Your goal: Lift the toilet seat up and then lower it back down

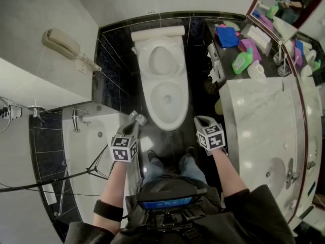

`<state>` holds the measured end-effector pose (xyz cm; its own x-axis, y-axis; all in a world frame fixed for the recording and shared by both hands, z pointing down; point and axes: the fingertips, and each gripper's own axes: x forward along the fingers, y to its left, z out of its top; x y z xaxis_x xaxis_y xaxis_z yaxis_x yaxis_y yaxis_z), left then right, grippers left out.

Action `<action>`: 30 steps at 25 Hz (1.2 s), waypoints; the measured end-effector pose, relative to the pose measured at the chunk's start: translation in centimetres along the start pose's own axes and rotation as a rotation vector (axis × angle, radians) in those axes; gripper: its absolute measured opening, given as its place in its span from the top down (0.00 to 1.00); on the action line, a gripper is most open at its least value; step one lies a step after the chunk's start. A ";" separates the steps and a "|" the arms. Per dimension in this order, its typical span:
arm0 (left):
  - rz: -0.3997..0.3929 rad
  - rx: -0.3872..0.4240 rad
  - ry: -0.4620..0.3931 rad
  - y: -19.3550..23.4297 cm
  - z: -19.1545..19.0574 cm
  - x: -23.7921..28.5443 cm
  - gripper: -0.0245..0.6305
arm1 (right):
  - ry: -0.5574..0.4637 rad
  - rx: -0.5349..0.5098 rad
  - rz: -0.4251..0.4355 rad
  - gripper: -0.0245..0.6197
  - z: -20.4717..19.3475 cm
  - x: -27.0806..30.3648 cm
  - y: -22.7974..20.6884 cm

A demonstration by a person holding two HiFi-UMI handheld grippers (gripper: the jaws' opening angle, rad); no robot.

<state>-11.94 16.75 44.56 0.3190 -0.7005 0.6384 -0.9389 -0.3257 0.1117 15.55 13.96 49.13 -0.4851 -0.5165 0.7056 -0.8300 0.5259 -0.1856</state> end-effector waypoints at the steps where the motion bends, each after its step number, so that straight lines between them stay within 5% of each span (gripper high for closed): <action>1: 0.000 0.000 0.000 0.0 0.0 0.0 0.96 | -0.001 0.001 0.002 0.96 0.2 -0.1 0.2; 30: -0.002 -0.004 0.005 0.0 -0.3 0.3 0.96 | 0.004 -0.003 -0.002 0.95 0.5 0.1 0.2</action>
<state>-11.92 16.74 45.02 0.3205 -0.6963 0.6423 -0.9386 -0.3248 0.1162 15.21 13.70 48.83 -0.4822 -0.5148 0.7089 -0.8303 0.5266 -0.1824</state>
